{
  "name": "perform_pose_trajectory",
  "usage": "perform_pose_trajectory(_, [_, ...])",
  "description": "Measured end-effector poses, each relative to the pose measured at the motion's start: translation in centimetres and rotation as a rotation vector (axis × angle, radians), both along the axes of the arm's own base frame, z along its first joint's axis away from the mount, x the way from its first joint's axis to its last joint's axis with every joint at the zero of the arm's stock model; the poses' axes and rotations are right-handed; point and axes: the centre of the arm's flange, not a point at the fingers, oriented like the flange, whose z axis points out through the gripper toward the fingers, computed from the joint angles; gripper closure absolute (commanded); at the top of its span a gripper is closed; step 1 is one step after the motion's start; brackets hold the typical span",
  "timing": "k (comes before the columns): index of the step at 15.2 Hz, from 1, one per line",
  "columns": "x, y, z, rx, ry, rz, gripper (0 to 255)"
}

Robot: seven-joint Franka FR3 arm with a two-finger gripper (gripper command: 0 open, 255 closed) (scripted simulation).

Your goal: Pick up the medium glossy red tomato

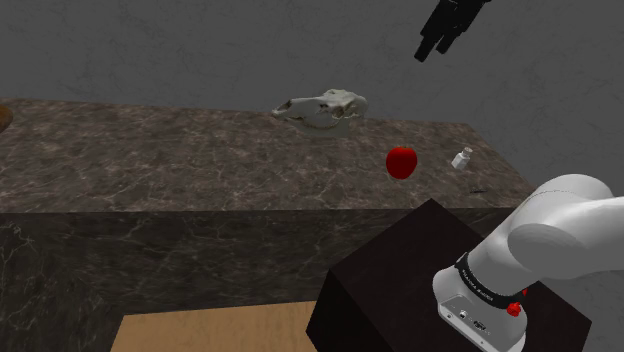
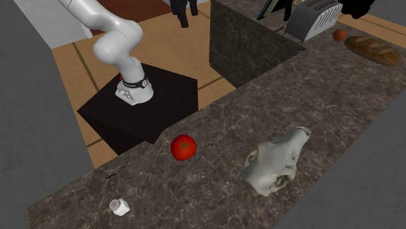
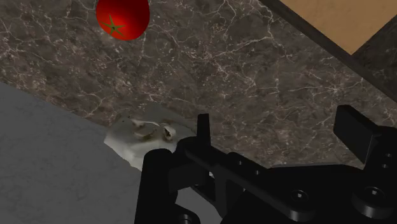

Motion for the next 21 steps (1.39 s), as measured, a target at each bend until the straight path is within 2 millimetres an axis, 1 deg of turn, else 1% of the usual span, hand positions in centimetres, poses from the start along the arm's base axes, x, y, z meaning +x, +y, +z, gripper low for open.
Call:
perform_pose_trajectory(2, [0.3,-0.4,-0.2,0.002,0.008,-0.001,0])
perform_pose_trajectory(5, [2.1,-2.8,-2.5,0.009,0.05,-0.006,0])
perform_pose_trajectory(10, [5.4,-7.0,-7.1,0.024,0.13,-0.014,0])
perform_pose_trajectory(11, [6.2,-7.5,-7.9,0.027,0.146,-0.016,0])
perform_pose_trajectory(12, [6.8,-8.7,-9.1,0.03,0.163,-0.018,0])
perform_pose_trajectory(13, [7.4,-9.4,-10.0,0.033,0.179,-0.02,0])
perform_pose_trajectory(15, [8.0,-11.4,-12.0,0.039,0.212,-0.023,0])
perform_pose_trajectory(17, [9.2,-13.1,-13.9,0.045,0.244,-0.027,0])
perform_pose_trajectory(19, [10.3,-14.4,-16.1,0.051,0.277,-0.03,0])
perform_pose_trajectory(21, [11.2,-16.2,-18.3,0.057,0.31,-0.034,0])
